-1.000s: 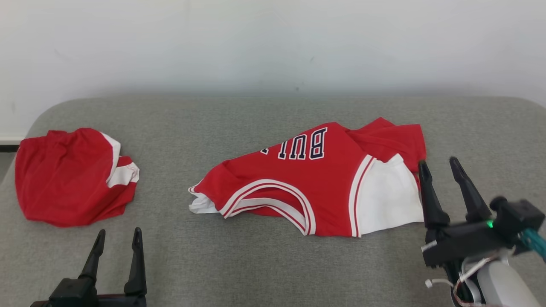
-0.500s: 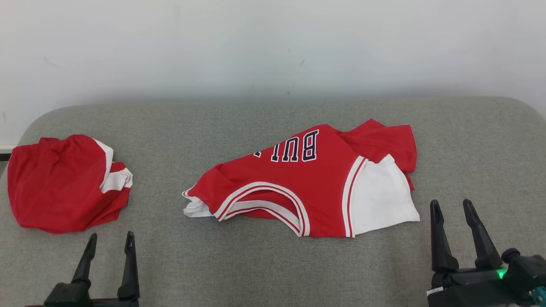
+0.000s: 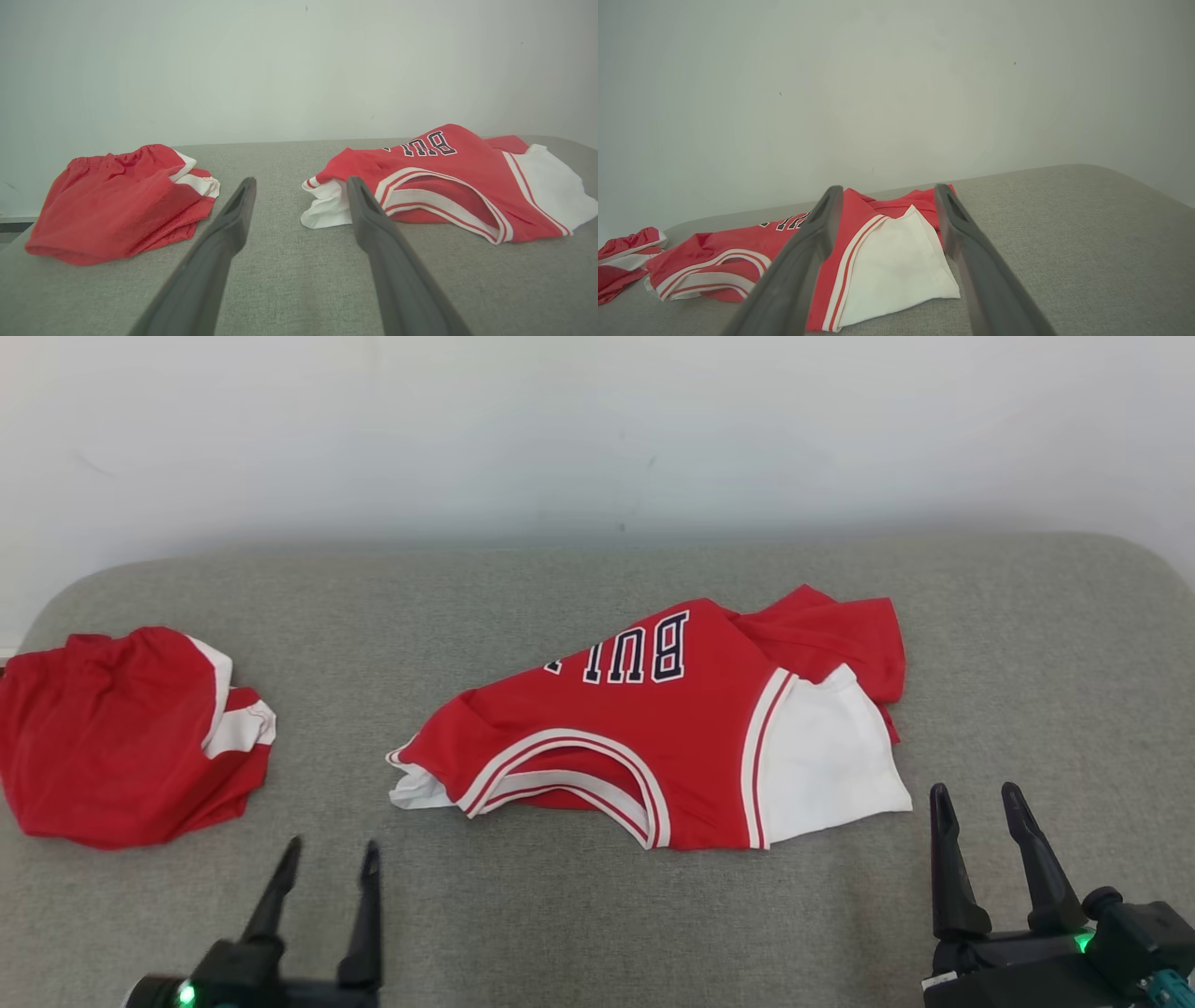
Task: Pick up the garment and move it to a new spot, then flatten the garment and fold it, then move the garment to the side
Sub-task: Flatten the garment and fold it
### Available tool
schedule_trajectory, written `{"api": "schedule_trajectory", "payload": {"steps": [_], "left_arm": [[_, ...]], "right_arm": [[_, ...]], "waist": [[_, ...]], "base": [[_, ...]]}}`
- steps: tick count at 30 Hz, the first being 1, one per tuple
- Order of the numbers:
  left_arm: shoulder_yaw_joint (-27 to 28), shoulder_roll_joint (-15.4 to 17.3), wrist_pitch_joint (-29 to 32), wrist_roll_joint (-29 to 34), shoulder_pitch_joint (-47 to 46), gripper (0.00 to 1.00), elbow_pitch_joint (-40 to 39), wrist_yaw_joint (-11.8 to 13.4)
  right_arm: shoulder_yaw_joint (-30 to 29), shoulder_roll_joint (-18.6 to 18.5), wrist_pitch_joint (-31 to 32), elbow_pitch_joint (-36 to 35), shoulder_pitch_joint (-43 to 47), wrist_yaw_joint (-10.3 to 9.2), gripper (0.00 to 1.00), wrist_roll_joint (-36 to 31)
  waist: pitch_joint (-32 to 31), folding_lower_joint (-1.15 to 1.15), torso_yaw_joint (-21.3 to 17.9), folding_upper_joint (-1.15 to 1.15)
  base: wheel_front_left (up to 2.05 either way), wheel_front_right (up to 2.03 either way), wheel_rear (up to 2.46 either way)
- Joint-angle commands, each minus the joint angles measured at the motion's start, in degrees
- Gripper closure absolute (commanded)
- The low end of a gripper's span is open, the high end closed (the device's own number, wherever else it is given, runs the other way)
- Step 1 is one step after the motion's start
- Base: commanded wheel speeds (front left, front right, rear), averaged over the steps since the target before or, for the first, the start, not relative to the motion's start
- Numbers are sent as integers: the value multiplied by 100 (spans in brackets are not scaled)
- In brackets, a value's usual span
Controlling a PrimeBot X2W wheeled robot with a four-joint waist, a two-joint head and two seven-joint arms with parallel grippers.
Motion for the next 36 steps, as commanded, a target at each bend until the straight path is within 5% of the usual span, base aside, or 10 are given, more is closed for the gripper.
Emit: {"api": "schedule_trajectory", "payload": {"steps": [1, 10, 23, 36], "left_arm": [[-107, -22, -19, -40, -168, 0, 34, -10], [-1130, 24, 20, -241, -1058, 0, 579, -39], [-2055, 500, 188, -641, -1825, 0, 1403, -36], [-3144, 901, 814, -842, -2260, 0, 1771, -35]], "right_arm": [[10, 6, -4, 17, -55, -13, 0, -46], [200, 80, -4, 164, -295, -13, 0, 27], [305, 241, -4, 291, -461, -13, 0, 88], [408, 287, -4, 370, -597, -13, 0, 189]], "waist": [[47, 0, -58, 0], [346, 0, -588, 0], [864, 0, -1560, 0], [1021, 0, -1920, 0]], "base": [[0, 0, 0], [0, 0, 0], [0, 0, 0], [0, 0, 0]]}}
